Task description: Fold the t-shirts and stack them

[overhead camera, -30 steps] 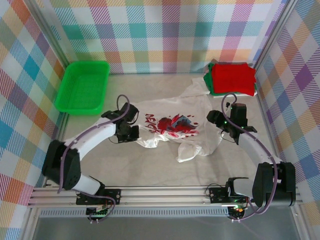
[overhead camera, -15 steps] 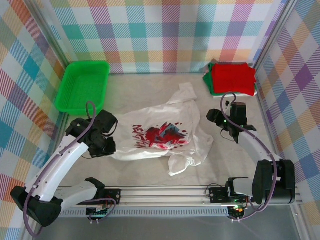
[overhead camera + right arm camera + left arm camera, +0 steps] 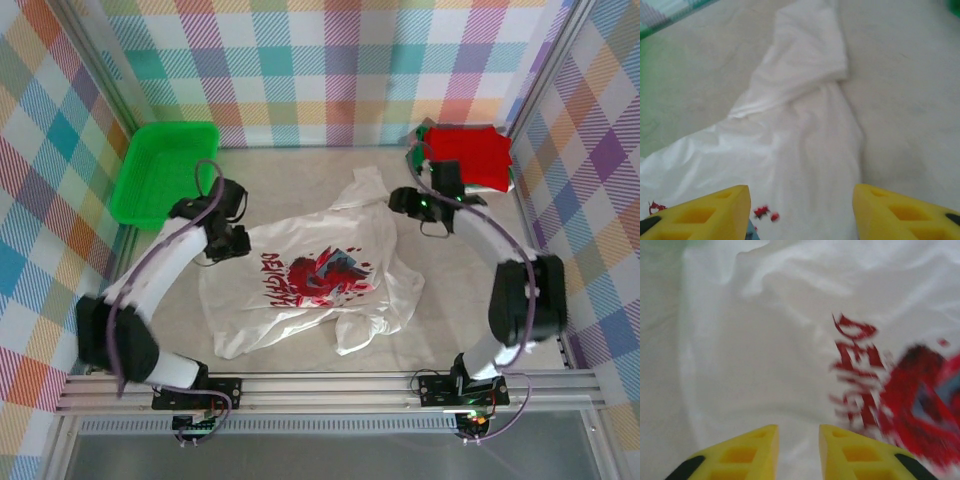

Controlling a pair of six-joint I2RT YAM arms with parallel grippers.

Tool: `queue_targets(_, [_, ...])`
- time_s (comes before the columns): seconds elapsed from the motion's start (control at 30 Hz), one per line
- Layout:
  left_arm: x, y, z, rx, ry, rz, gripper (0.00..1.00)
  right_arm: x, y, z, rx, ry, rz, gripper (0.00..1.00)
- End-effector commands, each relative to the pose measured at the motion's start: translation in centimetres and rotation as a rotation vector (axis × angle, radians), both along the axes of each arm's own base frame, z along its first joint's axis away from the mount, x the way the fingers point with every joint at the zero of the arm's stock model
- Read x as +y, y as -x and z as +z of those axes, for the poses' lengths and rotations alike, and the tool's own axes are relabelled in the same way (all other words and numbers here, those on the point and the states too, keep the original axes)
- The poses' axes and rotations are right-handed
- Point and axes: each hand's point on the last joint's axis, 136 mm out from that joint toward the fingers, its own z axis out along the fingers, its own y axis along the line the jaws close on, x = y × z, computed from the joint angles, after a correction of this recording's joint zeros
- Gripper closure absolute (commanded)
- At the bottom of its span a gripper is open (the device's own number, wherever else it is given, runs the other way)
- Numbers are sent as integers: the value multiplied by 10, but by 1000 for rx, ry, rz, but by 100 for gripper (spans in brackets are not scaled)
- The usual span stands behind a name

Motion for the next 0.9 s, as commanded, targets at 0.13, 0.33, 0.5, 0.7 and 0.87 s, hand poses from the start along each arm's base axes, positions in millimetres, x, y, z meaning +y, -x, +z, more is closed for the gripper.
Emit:
queue_targets(0.13, [9, -94, -45, -104, -12, 38, 52, 8, -49, -54, 203, 101, 45, 38])
queue_targets(0.33, [16, -108, -80, -58, -2, 54, 52, 30, -92, -74, 293, 10, 40, 38])
queue_targets(0.5, [21, -109, -100, -34, -20, 51, 52, 45, -108, -93, 330, -72, 35, 44])
queue_targets(0.7, [13, -121, -111, -21, 10, 25, 54, 57, -120, -100, 330, -134, 25, 69])
queue_targets(0.87, [12, -126, -101, -45, 15, 24, 55, 57, -120, -78, 278, -153, 9, 95])
